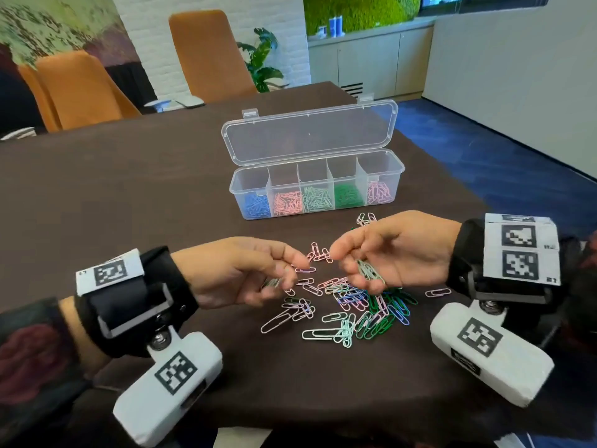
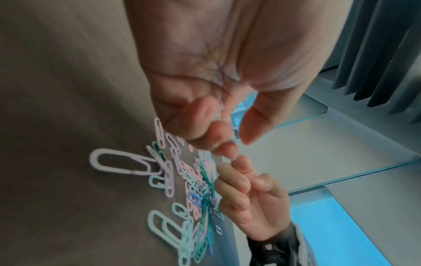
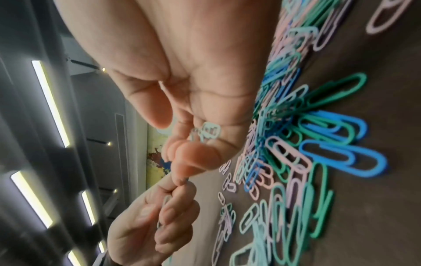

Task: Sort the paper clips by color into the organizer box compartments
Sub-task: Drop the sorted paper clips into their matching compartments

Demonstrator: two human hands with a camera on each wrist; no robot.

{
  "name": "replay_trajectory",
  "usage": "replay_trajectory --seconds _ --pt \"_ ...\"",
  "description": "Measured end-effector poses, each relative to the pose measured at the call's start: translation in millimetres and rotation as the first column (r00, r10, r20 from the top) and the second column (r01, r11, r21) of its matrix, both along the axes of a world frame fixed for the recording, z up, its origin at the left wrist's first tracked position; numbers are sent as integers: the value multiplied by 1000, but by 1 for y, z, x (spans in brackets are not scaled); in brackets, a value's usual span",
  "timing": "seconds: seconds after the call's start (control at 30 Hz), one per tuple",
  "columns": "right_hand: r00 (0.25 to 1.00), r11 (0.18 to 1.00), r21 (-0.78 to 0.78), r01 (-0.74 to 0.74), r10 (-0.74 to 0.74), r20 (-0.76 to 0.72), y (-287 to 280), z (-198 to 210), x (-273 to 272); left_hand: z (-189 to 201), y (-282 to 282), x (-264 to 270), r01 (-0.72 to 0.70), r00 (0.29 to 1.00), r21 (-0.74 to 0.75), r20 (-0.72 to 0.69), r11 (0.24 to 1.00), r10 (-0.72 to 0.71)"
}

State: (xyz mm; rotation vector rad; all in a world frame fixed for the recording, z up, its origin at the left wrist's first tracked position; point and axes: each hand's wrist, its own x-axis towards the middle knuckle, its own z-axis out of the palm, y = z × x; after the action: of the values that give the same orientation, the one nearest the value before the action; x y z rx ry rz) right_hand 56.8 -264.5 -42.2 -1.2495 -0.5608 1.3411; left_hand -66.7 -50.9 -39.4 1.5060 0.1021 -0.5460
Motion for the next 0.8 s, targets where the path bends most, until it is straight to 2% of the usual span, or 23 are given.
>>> replay_trajectory --seconds 0.03,0.07,0.1,0.13,0.17,0.2,0.23,0.27,0.33,0.37,0.43,0.6,0.73,0.8 --pt "997 999 -36 -38 40 72 3 2 -5 0 1 -4 0 1000 -4 -12 1000 0" --pt "969 992 -96 -87 107 223 6 3 -10 1 0 -7 7 1000 1 -19 1000 -7" --pt "875 972 -191 -137 209 436 7 5 -16 2 -1 -9 23 1000 31 -14 999 -23" --pt "695 938 -305 -166 331 639 9 6 -22 4 -3 -11 48 999 107 2 993 -48" --pt "470 898 -404 -172 436 767 12 7 -27 6 -5 -13 87 995 238 26 967 -96" --pt "259 863 -477 -167 506 823 14 7 -31 8 -9 -14 129 984 411 59 902 -167" --pt "104 832 -531 -158 549 829 17 8 -36 10 -14 -14 156 961 594 93 789 -260" --pt "8 814 -561 -152 569 822 20 7 -39 10 -19 -13 158 921 754 120 638 -371" --pt "-101 793 -594 -138 585 805 26 5 -43 8 -34 -11 97 825 941 106 325 -555" --pt "-126 784 -607 -131 594 794 29 5 -44 7 -41 -11 70 800 972 80 226 -594" --pt "-128 777 -618 -117 605 786 32 2 -41 2 -51 -7 46 794 990 44 133 -607" --pt "-3 805 -582 -119 585 811 28 -4 -31 -3 -61 5 18 817 996 36 88 -576" --pt "38 837 -536 -114 542 839 27 -1 -23 -5 -68 9 -1 811 999 21 34 -585" --pt "34 839 -535 -105 540 841 26 1 -19 -6 -68 12 1 811 999 19 35 -585"
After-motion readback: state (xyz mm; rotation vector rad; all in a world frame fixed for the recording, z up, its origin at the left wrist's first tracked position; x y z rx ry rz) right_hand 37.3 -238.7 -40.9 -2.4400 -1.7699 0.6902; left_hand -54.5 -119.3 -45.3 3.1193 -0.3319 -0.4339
